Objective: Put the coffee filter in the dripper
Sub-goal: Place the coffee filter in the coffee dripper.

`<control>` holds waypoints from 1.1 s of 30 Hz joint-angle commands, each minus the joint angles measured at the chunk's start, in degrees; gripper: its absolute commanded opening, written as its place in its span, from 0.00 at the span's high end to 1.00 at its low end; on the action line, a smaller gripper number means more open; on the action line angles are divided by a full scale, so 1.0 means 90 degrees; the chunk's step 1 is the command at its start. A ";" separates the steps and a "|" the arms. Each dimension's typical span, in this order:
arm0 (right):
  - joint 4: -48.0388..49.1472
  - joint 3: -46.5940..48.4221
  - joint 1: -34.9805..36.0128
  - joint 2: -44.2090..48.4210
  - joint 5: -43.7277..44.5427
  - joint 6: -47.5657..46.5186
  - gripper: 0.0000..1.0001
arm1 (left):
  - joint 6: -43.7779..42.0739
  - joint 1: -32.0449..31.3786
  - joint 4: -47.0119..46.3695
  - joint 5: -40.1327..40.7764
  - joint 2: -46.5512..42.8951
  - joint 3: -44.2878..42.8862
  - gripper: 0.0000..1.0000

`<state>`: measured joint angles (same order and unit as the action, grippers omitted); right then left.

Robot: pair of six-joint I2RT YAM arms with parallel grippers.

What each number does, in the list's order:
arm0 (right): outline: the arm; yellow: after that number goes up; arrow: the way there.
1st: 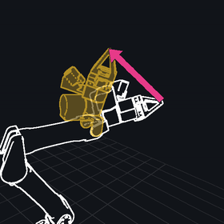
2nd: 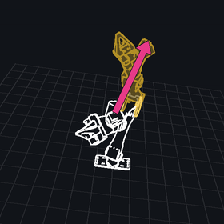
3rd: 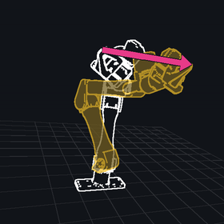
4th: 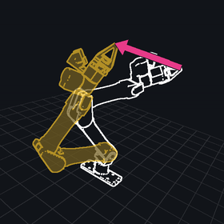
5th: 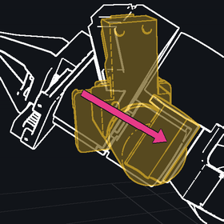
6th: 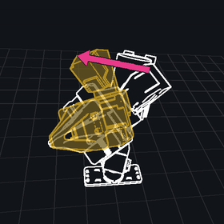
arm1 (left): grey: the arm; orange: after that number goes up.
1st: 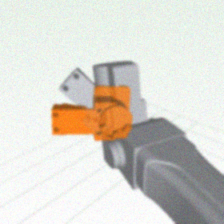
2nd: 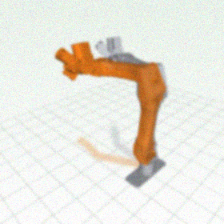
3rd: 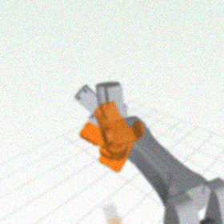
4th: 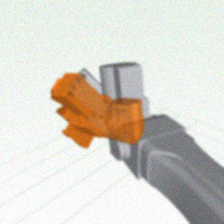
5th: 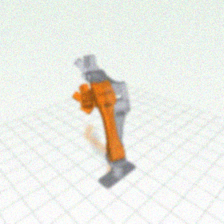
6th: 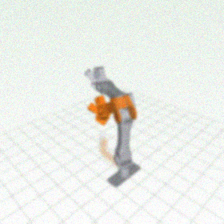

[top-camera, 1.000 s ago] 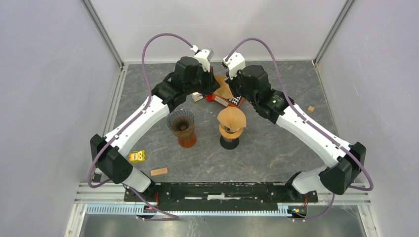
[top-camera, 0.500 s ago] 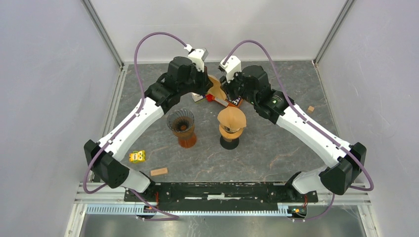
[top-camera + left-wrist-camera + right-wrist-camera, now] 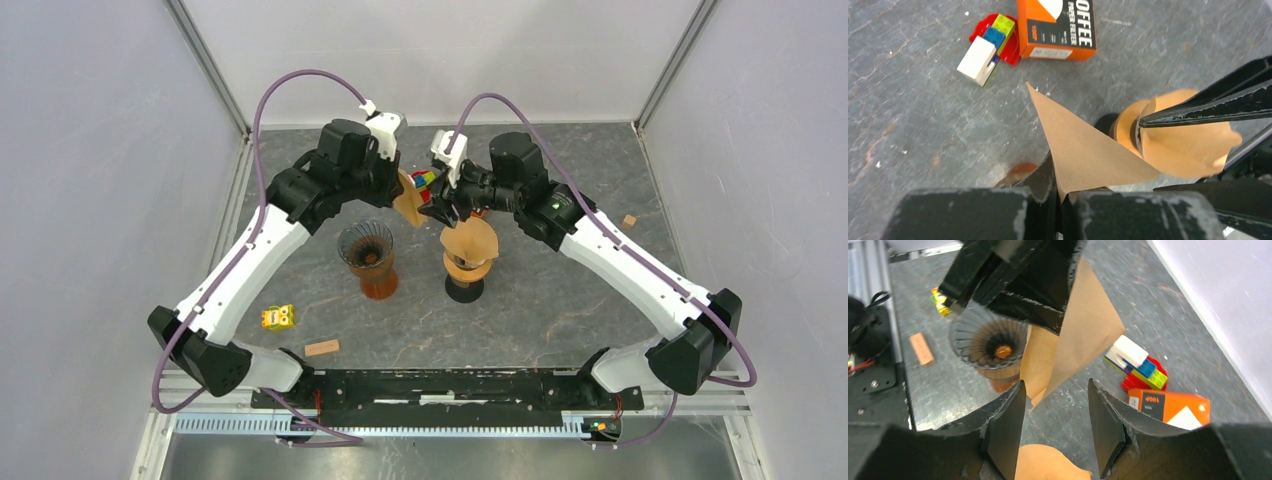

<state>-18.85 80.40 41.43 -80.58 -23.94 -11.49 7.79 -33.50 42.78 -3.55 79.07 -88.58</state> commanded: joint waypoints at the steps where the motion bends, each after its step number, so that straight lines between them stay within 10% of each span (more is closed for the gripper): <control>1: -0.0189 0.0372 0.0049 0.0206 -0.1284 -0.0719 0.44 | -0.0710 0.0068 0.1089 -0.0248 -0.0385 -0.0550 0.98; 12: -0.1738 0.0728 0.0446 0.0603 -0.1943 -0.2944 0.38 | -0.0854 0.1067 0.3108 -0.2166 -0.0537 -0.0847 0.98; 33: -0.3399 0.2631 0.3184 -0.1166 0.1851 -0.4832 0.34 | -0.1293 0.1996 0.4171 -0.2735 0.0124 -0.0780 0.98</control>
<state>-47.53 99.24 69.34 -89.78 -13.63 -51.48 -0.51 -16.71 78.22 -26.13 78.37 -92.60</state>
